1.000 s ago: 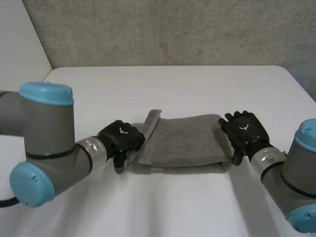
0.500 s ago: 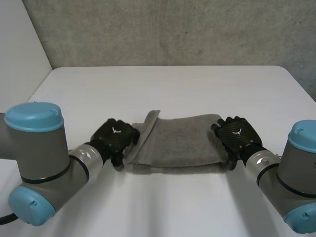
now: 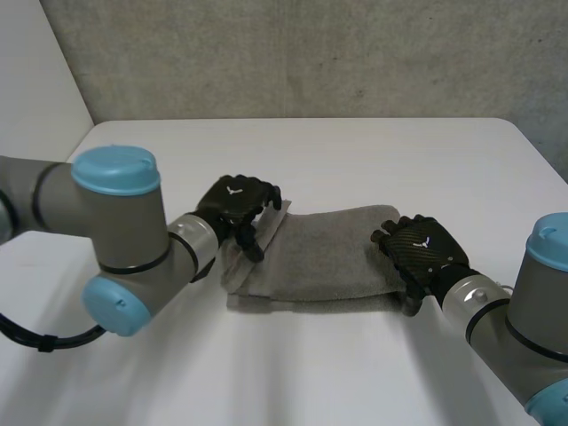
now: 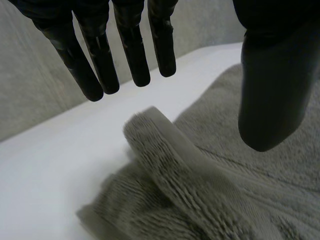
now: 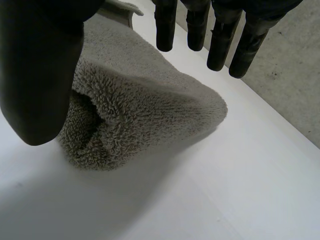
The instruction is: Fold the towel.
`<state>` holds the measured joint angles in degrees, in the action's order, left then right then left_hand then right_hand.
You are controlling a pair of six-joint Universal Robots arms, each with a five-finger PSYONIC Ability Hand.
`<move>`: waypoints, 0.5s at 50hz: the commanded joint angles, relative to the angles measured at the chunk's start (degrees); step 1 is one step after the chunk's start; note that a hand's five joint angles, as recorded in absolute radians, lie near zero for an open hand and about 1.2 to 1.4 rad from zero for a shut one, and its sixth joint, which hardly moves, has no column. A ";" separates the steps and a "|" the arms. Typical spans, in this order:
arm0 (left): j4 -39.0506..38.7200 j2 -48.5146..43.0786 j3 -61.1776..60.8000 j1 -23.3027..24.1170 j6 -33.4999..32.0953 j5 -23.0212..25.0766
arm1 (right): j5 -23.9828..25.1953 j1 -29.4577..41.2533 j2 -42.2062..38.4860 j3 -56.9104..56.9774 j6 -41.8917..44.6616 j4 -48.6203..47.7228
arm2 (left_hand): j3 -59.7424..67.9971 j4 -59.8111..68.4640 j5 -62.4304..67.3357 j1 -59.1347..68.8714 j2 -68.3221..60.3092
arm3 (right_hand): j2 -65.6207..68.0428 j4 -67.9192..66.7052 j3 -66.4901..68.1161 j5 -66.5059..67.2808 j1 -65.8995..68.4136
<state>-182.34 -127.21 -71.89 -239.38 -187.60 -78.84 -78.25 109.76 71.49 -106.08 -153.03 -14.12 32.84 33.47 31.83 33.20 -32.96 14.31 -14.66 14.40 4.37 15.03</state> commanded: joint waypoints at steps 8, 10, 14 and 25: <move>1.20 -6.12 3.60 0.58 -0.49 -6.15 | -0.23 0.10 -1.36 -0.36 -0.43 -2.41 | -4.96 -5.59 -13.96 -5.32 5.09 | 12.09 -11.74 12.00 12.03 11.37; 1.03 -5.94 3.42 -0.03 -0.58 -10.88 | -0.32 0.02 -1.97 -0.36 -1.13 -3.37 | -4.96 -5.59 -13.96 -5.32 5.09 | 12.93 -12.58 12.83 12.87 12.20; 0.94 -5.42 2.64 -0.91 -0.14 -14.66 | -0.23 0.01 -2.59 -0.27 -1.13 -3.37 | -4.96 -5.59 -13.96 -5.32 5.09 | 14.45 -14.10 14.35 14.39 13.72; 0.76 -1.99 -6.85 -1.71 0.12 -16.26 | -1.11 0.01 -4.61 0.52 -0.43 -3.29 | -6.97 -7.60 -15.97 -7.33 7.10 | 21.51 -21.16 21.42 21.45 20.79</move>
<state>-181.34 -131.40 -73.26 -241.59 -187.61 -95.38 -78.81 109.77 67.87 -106.03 -153.96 -17.62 31.77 32.46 30.65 32.29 -32.01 31.45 -31.32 31.51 21.80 31.88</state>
